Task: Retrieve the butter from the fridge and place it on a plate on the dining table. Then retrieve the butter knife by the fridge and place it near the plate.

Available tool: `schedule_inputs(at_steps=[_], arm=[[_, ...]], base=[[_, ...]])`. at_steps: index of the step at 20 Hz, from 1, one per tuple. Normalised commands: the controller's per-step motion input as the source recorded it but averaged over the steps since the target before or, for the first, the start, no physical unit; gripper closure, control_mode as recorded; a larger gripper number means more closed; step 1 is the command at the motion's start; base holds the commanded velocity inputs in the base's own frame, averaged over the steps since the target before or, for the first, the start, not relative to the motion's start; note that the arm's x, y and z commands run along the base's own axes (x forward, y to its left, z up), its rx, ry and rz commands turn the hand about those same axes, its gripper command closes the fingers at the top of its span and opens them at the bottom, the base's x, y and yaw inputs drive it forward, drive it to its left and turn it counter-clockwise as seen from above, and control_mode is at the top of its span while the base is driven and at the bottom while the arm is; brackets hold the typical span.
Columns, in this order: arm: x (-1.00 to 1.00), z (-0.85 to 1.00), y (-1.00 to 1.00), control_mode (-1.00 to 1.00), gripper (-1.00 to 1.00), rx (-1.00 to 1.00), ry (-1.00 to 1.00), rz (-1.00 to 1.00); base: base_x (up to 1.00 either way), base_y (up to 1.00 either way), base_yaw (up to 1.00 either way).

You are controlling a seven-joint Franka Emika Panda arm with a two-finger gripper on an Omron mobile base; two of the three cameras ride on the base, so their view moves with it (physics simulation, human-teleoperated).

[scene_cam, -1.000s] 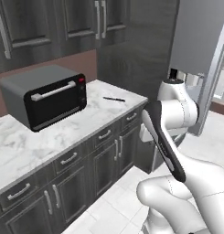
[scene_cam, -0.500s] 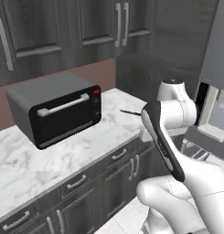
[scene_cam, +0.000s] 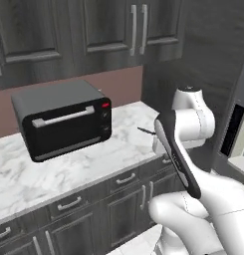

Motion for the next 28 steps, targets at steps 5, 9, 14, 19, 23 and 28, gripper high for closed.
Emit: schedule_inputs(at_steps=[5,9,14,19,23,28], arm=[[0.0,0.0,0.0,1.0,-1.0,0.0,0.0,0.0],[0.0,0.0,0.0,1.0,-1.0,0.0,0.0,0.0],[0.0,0.0,0.0,1.0,-1.0,0.0,0.0,0.0],[0.0,0.0,0.0,1.0,-1.0,0.0,0.0,0.0],[0.0,0.0,0.0,1.0,-1.0,0.0,0.0,0.0],[0.4,0.0,0.0,-1.0,-1.0,0.0,0.0,0.0]], base=[[0.66,-0.47,0.1],[0.87,-0.02,-0.2],[0.25,0.01,-0.21],[0.08,0.0,-0.17],[0.28,0.0,-0.06],[0.07,0.0,0.0]])
